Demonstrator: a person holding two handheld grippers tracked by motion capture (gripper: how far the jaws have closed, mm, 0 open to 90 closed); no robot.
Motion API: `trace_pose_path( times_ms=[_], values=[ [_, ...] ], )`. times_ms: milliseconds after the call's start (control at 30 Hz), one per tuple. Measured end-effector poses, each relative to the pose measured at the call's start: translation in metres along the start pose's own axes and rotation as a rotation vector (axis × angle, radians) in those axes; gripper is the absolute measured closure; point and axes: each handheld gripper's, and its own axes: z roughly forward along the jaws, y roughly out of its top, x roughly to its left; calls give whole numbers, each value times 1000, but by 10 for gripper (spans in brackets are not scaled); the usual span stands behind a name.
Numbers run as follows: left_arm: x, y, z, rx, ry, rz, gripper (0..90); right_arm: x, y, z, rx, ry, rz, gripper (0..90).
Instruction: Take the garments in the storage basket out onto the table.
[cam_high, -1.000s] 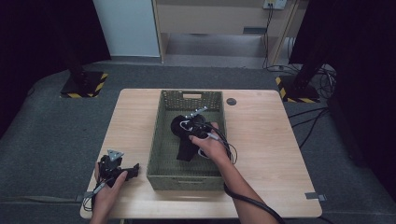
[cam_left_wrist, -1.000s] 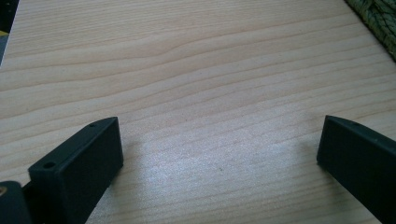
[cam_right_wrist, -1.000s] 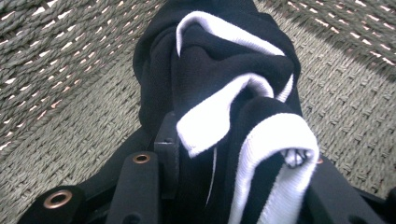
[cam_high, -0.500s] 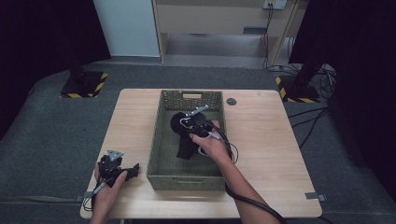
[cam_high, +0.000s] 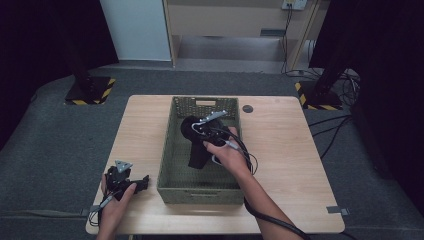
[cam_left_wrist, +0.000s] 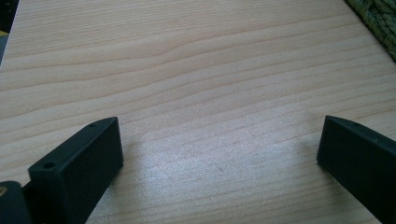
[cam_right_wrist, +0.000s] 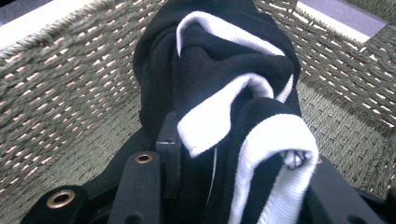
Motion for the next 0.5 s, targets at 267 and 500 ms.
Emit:
trace_pose_path(
  times_ms=[267, 500],
  values=[
    [0, 0, 0, 0, 0, 0, 0, 2, 3, -9, -24, 3, 3, 603],
    [0, 0, 0, 0, 0, 0, 0, 5, 9, -19, -47, 8, 1, 603]
  ],
)
